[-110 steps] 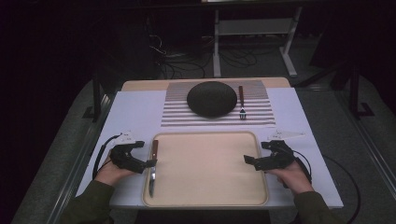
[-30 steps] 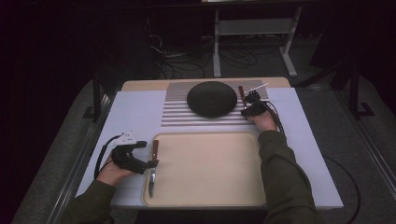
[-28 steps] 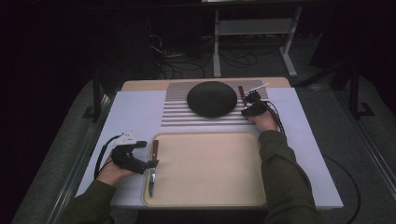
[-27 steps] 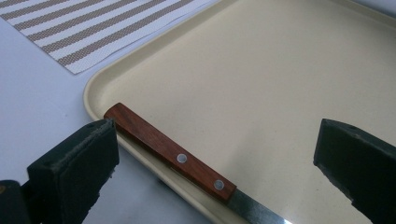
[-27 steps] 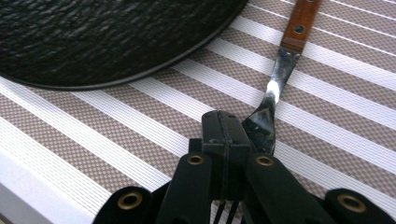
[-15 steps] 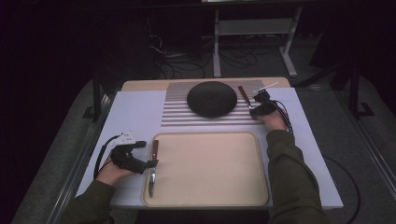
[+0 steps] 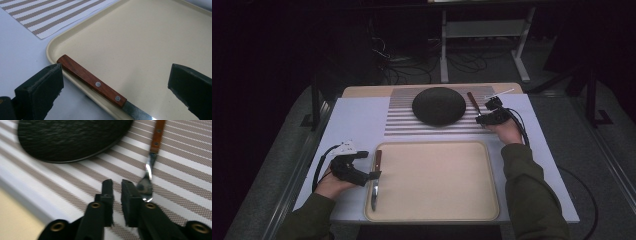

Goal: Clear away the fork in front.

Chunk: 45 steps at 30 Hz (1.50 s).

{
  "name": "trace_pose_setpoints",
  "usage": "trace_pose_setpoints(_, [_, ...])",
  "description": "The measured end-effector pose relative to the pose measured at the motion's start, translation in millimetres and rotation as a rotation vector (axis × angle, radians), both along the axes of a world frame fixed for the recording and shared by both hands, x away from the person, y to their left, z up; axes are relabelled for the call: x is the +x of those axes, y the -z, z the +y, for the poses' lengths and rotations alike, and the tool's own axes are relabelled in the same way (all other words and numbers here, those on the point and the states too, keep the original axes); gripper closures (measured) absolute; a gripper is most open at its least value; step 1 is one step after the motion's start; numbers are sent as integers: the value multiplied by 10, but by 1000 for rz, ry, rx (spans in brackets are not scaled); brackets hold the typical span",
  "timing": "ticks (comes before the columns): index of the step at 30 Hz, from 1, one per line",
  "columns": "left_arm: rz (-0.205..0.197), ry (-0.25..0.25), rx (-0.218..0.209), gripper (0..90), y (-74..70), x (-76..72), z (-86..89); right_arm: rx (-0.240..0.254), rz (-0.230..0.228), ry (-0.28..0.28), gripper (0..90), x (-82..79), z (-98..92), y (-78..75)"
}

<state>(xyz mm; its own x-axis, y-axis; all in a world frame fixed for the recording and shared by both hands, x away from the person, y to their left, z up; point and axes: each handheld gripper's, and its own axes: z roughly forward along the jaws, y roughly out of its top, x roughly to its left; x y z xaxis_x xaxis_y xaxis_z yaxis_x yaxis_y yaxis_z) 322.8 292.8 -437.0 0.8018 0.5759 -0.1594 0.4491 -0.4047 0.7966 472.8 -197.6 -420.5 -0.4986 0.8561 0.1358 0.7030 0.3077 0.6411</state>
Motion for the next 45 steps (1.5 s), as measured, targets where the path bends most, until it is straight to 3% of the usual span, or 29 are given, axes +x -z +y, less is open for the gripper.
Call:
trace_pose_setpoints(9, [3,0,1,3,-1,3,-2,30,-30,-70,399,-448,21,-73])
trace_pose_setpoints(17, [4,-3,-1,3,-3,5,5,45,-72,-93,242,-831,18,-29])
trace_pose_setpoints(18, [2,-3,-2,3,-5,7,9,42,-81,-98,203,-936,8,-12])
trace_pose_setpoints(21, [6,-2,0,4,-7,7,10,72,-77,-114,137,-1086,-4,13])
trace_pose_setpoints(30, [16,1,-6,4,-12,10,14,77,-85,-128,5,-1433,-41,137])
trace_pose_setpoints(38, [16,8,-11,3,-17,8,14,76,-75,-145,0,-1642,-40,218])
trace_pose_setpoints(45, [16,14,-17,3,-16,7,12,70,-80,-157,0,-1681,-28,221])
